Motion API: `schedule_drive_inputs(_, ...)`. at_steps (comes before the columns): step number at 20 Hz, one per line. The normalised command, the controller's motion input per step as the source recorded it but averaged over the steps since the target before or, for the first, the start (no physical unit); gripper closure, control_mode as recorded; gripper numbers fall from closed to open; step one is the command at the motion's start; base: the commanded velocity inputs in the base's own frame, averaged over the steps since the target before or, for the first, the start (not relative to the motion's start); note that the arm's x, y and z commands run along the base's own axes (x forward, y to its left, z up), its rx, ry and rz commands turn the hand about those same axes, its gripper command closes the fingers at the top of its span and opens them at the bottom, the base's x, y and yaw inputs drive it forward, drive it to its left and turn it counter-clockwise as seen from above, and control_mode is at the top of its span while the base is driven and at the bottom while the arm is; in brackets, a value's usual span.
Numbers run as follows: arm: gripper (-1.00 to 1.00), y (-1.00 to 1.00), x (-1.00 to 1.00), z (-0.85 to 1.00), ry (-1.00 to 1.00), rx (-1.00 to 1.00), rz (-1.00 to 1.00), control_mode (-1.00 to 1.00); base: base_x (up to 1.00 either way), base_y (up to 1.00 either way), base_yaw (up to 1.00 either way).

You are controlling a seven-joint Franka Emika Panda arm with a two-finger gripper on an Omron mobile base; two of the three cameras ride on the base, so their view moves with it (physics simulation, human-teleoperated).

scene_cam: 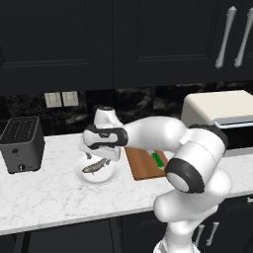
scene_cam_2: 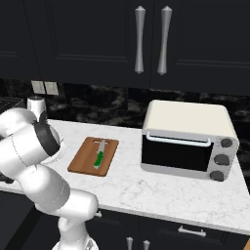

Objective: Pick up the knife from the drawer and place it on the cutting board. Then place the meat from the plate to the cutting board.

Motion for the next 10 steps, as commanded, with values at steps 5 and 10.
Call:
schedule_drive_inputs(5, -1.0, 0.01, 0.28, -0.32, 0.01, -0.02, -0.11, -1.0, 0.0, 0.0, 0.0)
schedule_drive_inputs(10, -1.0, 0.03, 0.25, -0.34, 0.0, -0.03, -0.14, -1.0, 0.0, 0.0, 0.0)
